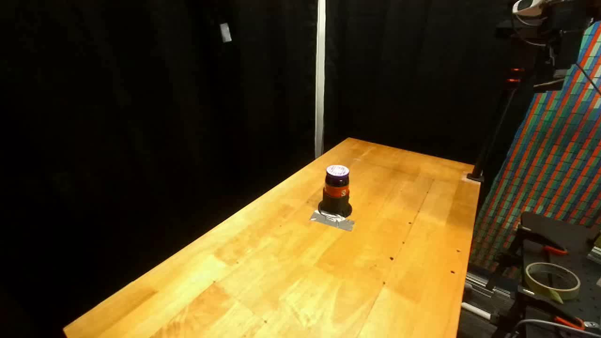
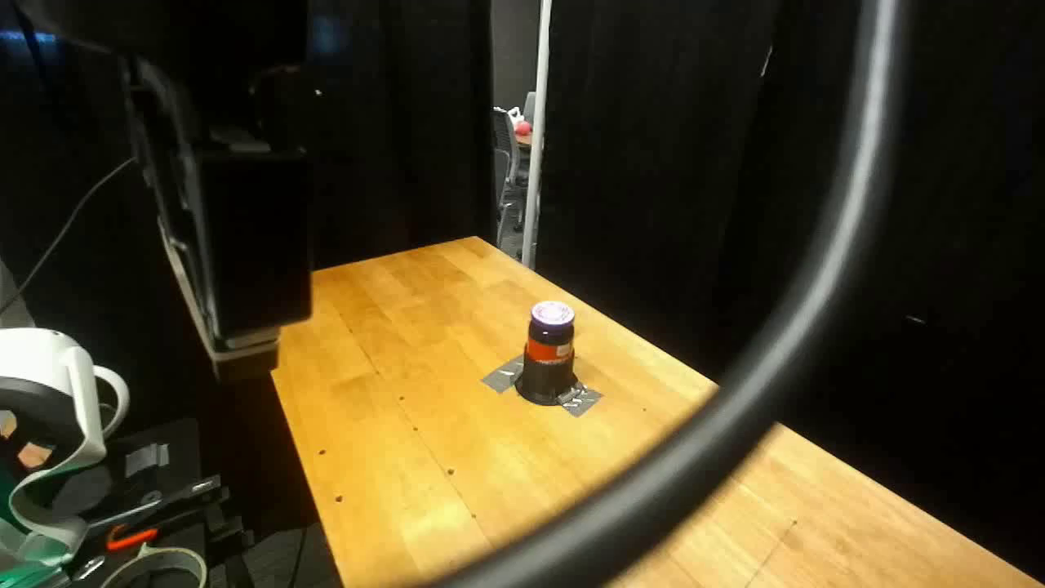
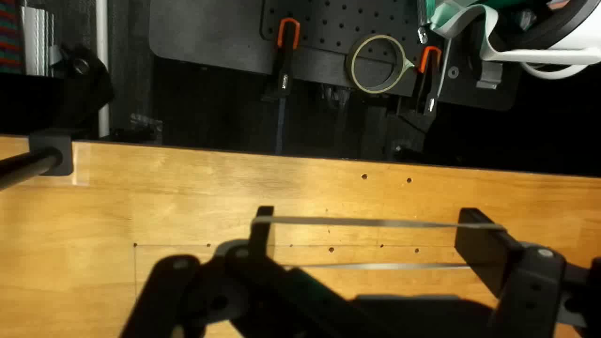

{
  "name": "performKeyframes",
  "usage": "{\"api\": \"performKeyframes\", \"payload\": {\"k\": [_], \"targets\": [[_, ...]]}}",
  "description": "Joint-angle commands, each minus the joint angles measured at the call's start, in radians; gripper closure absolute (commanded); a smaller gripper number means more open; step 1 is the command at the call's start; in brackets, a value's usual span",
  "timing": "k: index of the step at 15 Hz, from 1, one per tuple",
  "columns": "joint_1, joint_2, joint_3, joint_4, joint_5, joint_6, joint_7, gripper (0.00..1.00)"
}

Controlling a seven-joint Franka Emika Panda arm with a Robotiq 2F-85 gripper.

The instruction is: Put the rubber band on the jar.

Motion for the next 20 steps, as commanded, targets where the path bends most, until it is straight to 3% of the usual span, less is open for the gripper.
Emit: {"api": "performKeyframes", "payload": {"k": [1, 15, 20], "targets": [[-0.017, 0.003, 0.013, 0.005, 0.008, -0.001, -0.008, 0.00], [-0.016, 0.004, 0.018, 0.014, 0.004, 0.001, -0.001, 0.00], [0.040, 0.102, 0.186, 0.050, -0.010, 0.032, 0.139, 0.00]]}}
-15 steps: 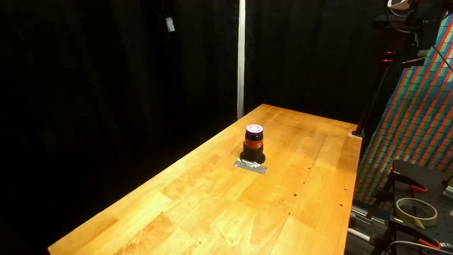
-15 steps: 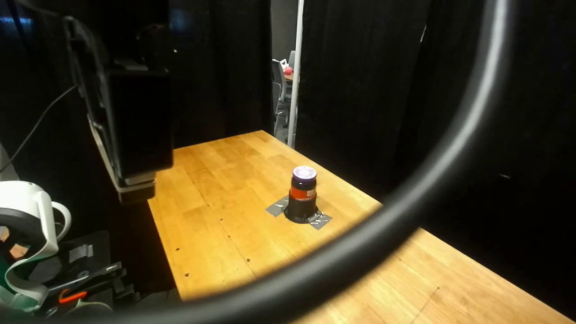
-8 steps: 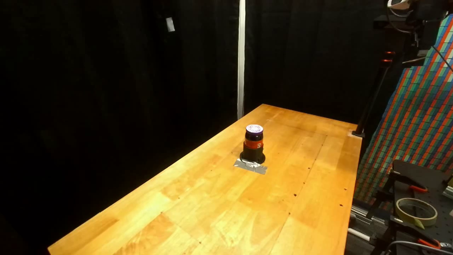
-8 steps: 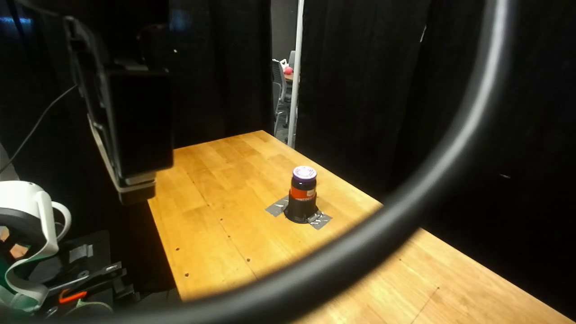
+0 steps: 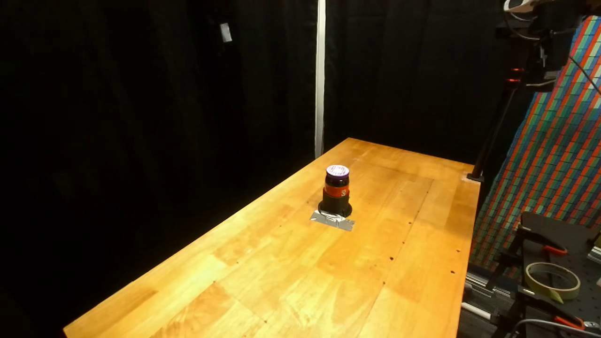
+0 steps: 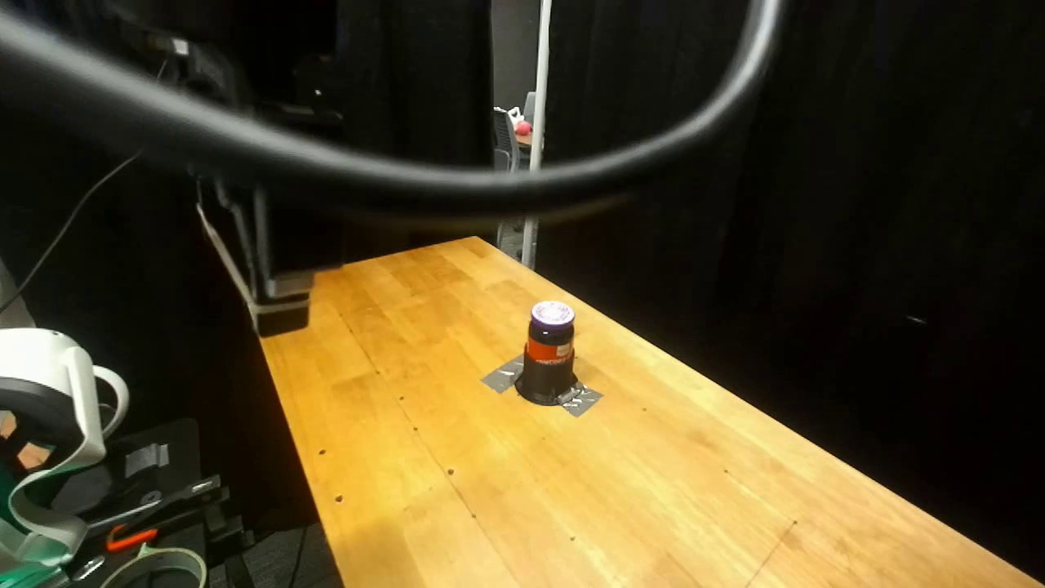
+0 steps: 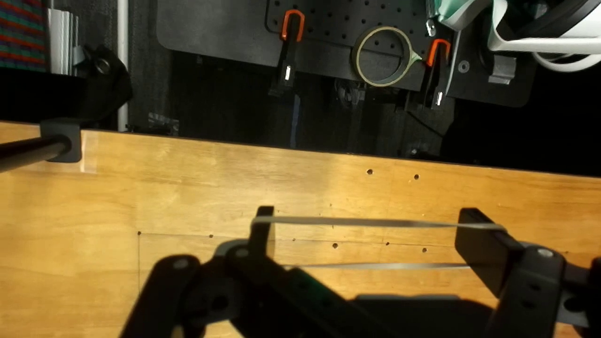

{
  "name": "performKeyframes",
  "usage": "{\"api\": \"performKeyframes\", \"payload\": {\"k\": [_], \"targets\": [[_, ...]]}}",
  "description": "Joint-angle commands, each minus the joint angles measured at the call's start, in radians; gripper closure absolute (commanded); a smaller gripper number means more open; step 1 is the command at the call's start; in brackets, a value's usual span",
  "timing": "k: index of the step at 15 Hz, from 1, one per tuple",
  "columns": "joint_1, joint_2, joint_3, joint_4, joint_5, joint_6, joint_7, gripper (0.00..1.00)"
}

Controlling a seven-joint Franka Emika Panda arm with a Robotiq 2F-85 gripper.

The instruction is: Put the rubber band on the jar.

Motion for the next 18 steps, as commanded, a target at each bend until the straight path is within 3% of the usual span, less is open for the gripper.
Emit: {"api": "performKeyframes", "payload": {"k": [1, 4, 7, 18], "targets": [[0.044, 0.097, 0.133, 0.054, -0.012, 0.006, 0.102, 0.00], [0.092, 0.179, 0.234, 0.104, -0.003, 0.034, 0.185, 0.00], [0.119, 0.260, 0.292, 0.154, 0.003, 0.118, 0.262, 0.00], [0.145, 0.599, 0.377, 0.330, -0.019, 0.514, 0.516, 0.00]]}}
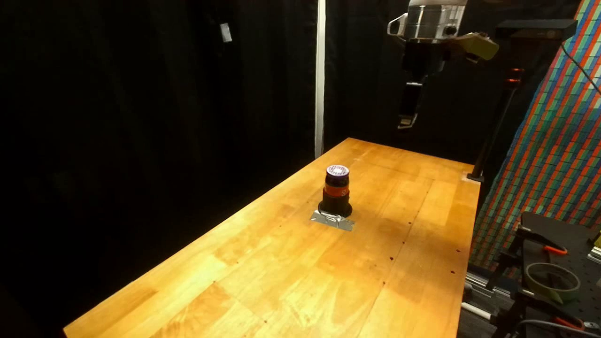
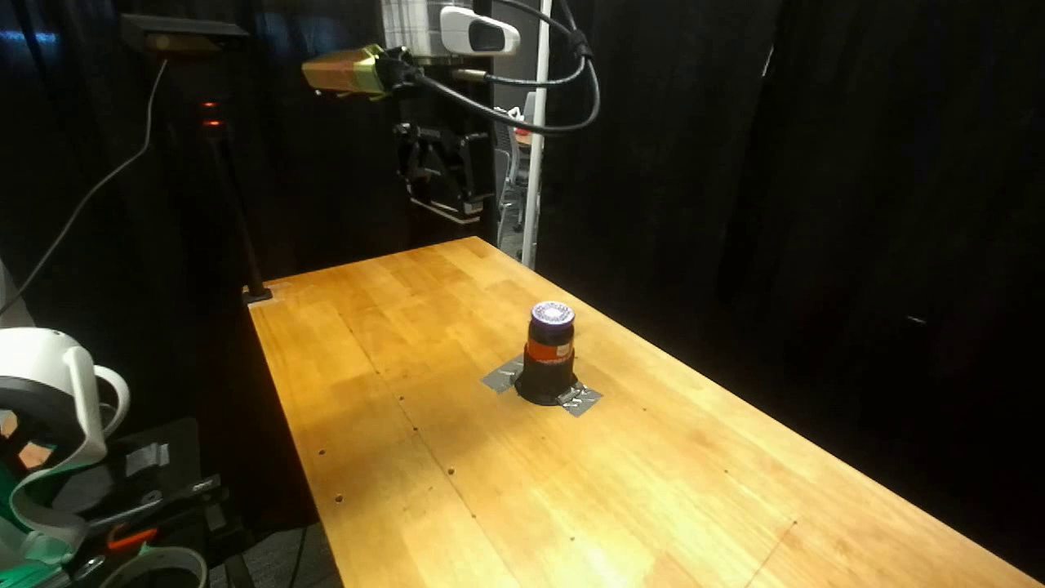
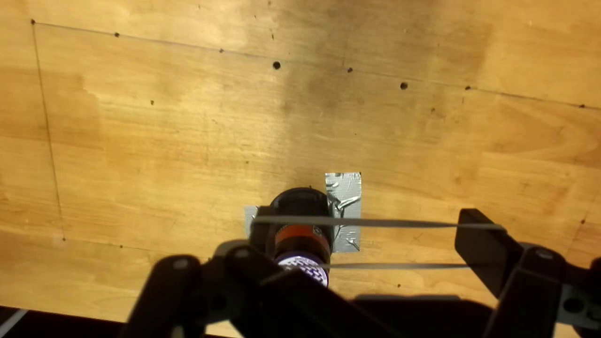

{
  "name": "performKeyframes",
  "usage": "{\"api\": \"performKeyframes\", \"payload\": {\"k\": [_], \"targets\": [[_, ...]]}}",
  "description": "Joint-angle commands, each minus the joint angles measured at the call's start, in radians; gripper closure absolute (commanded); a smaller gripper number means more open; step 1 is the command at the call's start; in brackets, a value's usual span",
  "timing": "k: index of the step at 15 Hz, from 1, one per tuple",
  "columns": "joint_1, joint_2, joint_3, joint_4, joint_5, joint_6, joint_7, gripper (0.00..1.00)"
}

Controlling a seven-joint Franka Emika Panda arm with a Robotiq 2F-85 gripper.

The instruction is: Put the rubber band on the jar.

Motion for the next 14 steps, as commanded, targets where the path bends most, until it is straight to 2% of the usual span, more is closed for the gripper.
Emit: {"api": "performKeyframes", "payload": {"k": [1, 7, 14], "targets": [[0.012, 0.132, 0.013, 0.108, -0.023, 0.077, 0.080, 0.00], [0.025, 0.323, -0.016, 0.245, -0.116, 0.171, 0.140, 0.00], [0.017, 0.499, -0.058, 0.370, -0.089, 0.278, 0.096, 0.00]]}}
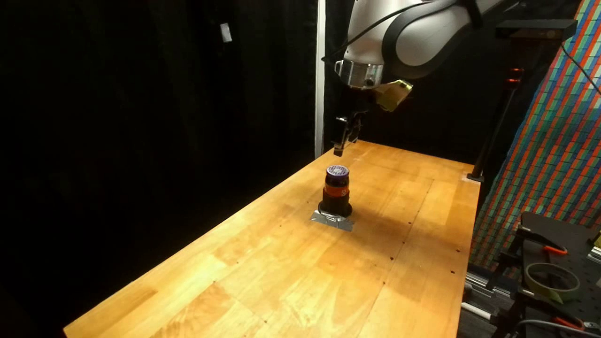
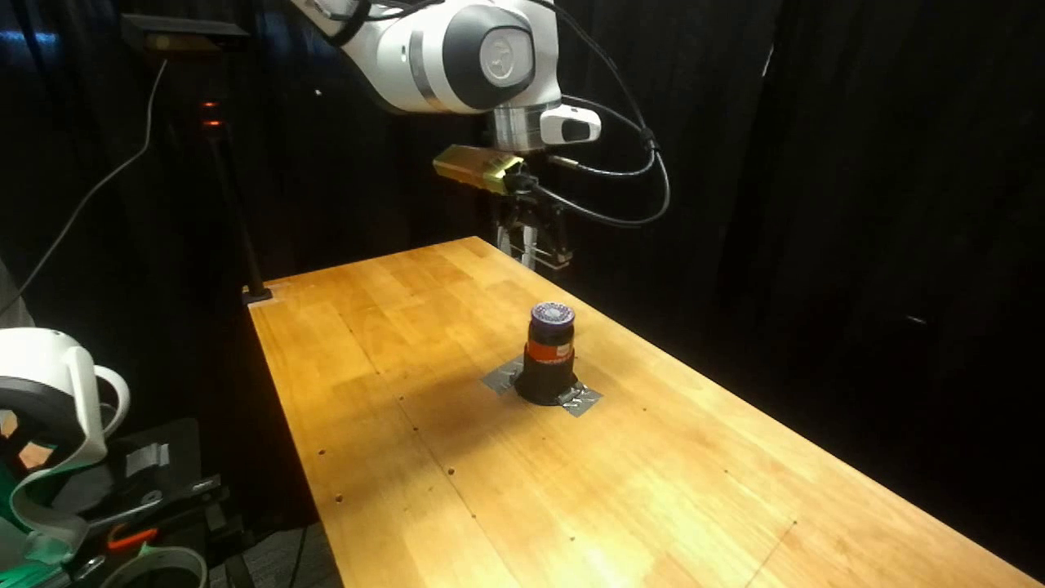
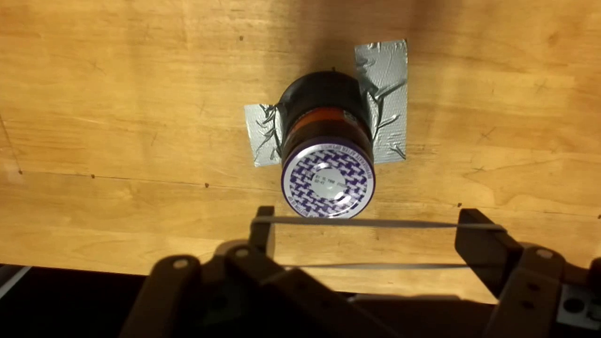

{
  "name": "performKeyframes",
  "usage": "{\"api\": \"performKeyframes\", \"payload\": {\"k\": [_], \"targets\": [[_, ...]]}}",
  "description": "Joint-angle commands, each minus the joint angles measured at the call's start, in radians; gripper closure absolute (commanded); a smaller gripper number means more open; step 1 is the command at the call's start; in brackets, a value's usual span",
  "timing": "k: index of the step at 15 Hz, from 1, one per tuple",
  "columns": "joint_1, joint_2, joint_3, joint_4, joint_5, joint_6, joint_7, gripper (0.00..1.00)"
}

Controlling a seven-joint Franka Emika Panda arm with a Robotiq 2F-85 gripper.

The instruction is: Put the rubber band on the jar.

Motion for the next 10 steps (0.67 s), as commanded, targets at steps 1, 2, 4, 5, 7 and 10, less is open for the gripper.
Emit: {"api": "performKeyframes", "payload": {"k": [1, 2, 4, 5, 7, 10], "targets": [[0.003, 0.094, -0.020, 0.089, 0.021, 0.061, -0.024, 0.00], [0.000, 0.117, -0.021, 0.104, 0.030, 0.069, -0.039, 0.00], [-0.017, 0.156, -0.009, 0.130, 0.075, 0.077, -0.084, 0.00], [-0.020, 0.173, -0.009, 0.138, 0.088, 0.089, -0.100, 0.00], [-0.025, 0.202, -0.008, 0.151, 0.106, 0.108, -0.136, 0.00], [-0.033, 0.239, -0.009, 0.167, 0.121, 0.122, -0.172, 0.00]]}}
